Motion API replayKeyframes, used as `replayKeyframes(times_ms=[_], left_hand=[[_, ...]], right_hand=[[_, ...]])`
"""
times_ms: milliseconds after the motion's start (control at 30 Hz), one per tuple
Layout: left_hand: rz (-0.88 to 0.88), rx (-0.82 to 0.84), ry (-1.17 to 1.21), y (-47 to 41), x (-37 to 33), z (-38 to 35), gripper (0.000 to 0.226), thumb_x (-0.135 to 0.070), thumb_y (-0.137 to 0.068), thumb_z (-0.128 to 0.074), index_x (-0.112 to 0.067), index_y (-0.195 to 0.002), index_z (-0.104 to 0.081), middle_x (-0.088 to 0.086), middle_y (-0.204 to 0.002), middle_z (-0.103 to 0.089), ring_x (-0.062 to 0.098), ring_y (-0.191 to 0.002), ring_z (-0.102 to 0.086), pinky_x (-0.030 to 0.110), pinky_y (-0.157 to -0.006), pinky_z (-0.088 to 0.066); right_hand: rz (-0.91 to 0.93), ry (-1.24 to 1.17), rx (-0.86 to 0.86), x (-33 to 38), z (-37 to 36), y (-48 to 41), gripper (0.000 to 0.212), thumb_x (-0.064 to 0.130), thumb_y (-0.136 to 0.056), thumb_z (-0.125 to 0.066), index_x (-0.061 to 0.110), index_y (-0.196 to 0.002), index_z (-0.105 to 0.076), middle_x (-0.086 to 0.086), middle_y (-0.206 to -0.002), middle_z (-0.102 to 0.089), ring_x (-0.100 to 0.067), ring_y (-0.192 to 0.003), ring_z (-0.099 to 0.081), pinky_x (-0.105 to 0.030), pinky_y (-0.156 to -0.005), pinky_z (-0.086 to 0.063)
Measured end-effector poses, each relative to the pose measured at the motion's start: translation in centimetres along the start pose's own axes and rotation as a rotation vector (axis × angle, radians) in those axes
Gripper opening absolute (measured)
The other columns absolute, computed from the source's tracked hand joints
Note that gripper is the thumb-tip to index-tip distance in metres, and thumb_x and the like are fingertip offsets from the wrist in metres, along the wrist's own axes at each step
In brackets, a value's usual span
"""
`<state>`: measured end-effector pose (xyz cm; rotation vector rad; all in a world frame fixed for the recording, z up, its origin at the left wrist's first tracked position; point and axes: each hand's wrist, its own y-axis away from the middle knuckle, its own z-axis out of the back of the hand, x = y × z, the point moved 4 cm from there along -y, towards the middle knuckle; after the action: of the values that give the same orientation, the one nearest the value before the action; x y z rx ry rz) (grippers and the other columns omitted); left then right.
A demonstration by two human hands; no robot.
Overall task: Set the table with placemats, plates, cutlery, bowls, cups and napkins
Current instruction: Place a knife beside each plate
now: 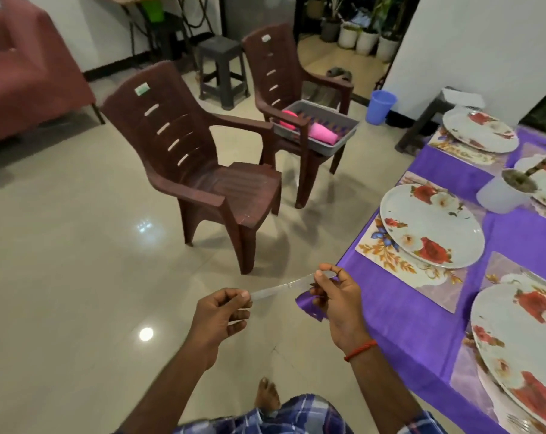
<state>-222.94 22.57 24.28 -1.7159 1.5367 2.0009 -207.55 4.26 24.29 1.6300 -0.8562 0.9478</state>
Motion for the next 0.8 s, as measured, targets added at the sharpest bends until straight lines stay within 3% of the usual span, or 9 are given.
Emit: replayKeyframes(times_ms=[233, 600, 700, 800], left_hand=[[0.023, 0.121, -0.117, -4.9, -2.6, -4.3, 0.016, -0.016, -0.092, -0.072, -0.005, -0.103, -0.075, 0.011, -0.090, -0.076, 0.024, -0.080, -0.068, 0.040, -0.082, -0.059], [0.074, 0.451, -0.391, -16.3, -8.1, -11.7, 0.014, -0.015, -0.092, -0.074, -0.008, -0.104, -0.076, 0.012, -0.095, -0.078, 0.019, -0.079, -0.071, 0.034, -0.076, -0.059], [0.094, 0.536, -0.413, -18.5, -9.6, -13.9, 0.013, -0.013, -0.092, -0.074, -0.007, -0.103, -0.076, 0.011, -0.091, -0.078, 0.014, -0.074, -0.070, 0.029, -0.069, -0.057], [0.123, 0.630, -0.453, -19.7, -10.2, -15.9, 0.013, -0.014, -0.092, -0.074, -0.007, -0.102, -0.076, 0.011, -0.093, -0.078, 0.016, -0.076, -0.070, 0.030, -0.072, -0.058]], right_hand=[[-0.021, -0.075, -0.140, 2.0, 2.4, -3.0, 0.017, 0.013, -0.094, -0.069, 0.013, -0.111, -0.069, -0.011, -0.079, -0.070, -0.017, -0.067, -0.065, -0.027, -0.055, -0.052], [-0.006, -0.316, -0.535, 3.8, 4.5, -5.9, 0.016, 0.015, -0.094, -0.068, 0.012, -0.109, -0.071, -0.009, -0.083, -0.071, -0.015, -0.065, -0.064, -0.027, -0.057, -0.050], [0.034, -0.337, -0.597, 5.2, 4.0, -6.0, 0.020, 0.017, -0.093, -0.069, 0.013, -0.112, -0.071, -0.010, -0.090, -0.072, -0.017, -0.071, -0.065, -0.028, -0.060, -0.051], [0.077, -0.340, -0.695, 6.0, 3.9, -5.9, 0.025, 0.023, -0.089, -0.071, 0.013, -0.111, -0.071, -0.011, -0.093, -0.073, -0.020, -0.077, -0.066, -0.030, -0.064, -0.053]])
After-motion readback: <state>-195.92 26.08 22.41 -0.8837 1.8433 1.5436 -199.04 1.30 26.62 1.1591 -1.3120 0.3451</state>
